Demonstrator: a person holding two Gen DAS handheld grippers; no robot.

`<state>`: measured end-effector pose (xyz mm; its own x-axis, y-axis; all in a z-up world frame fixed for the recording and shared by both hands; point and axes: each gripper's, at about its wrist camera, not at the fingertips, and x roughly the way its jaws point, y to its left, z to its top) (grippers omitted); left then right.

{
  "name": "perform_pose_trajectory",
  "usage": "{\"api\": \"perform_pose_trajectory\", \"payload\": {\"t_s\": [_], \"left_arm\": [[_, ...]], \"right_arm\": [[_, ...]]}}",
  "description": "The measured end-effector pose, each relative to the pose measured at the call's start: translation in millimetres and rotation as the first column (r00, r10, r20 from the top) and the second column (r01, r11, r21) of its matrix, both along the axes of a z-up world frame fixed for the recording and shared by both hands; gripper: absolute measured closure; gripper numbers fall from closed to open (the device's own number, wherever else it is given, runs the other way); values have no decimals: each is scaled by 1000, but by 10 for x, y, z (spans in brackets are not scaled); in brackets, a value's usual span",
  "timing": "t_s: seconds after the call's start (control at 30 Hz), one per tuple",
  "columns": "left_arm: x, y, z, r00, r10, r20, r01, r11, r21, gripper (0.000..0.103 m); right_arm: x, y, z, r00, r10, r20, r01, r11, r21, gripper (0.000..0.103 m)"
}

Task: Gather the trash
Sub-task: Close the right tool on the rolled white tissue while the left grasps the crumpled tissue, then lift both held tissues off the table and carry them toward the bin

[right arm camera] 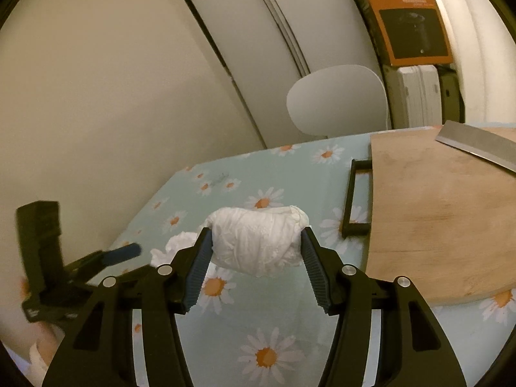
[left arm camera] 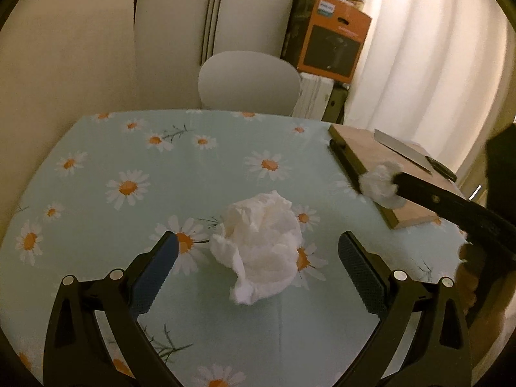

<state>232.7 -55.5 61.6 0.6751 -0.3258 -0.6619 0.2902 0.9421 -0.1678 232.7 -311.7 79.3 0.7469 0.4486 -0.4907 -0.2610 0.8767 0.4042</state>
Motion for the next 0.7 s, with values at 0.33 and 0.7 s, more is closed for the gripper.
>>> {"api": "perform_pose_trajectory", "payload": {"t_s": [0.33,0.7], "left_arm": [[237,-181,-269,997,-25,-76,33,994,107,13],[178,-237,-219,996,-91,6,89,984,154,57]], "right_arm": [[32,-83,-2,999,-33,-13,33,999,-11,51],[56,5,-23,1000,-20,-12,19,997,-71,51]]}}
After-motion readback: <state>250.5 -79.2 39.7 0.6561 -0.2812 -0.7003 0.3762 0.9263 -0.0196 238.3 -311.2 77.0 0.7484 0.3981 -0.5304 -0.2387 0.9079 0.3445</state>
